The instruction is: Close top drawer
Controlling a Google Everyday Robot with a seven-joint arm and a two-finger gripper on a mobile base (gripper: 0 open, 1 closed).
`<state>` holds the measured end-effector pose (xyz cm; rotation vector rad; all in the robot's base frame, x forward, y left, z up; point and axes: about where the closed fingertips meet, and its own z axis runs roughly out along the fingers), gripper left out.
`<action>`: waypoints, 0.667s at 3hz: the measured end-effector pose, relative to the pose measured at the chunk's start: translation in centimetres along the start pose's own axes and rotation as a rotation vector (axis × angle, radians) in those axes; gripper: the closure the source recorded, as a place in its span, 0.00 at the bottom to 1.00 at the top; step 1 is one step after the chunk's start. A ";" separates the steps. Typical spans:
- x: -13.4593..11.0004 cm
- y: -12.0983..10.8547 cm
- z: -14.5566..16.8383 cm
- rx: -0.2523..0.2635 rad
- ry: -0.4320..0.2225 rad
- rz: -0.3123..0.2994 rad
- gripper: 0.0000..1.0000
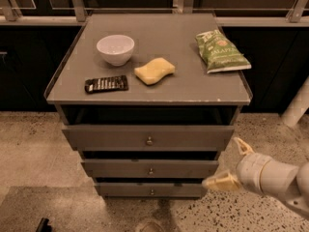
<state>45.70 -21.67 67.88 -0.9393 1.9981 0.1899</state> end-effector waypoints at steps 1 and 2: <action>-0.1 0.8 -1.1 0.010 0.026 -0.026 0.00; -0.1 0.8 -1.1 0.010 0.025 -0.026 0.00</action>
Offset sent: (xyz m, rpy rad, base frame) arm -0.0139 0.0013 0.0053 -0.0398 0.0017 0.0012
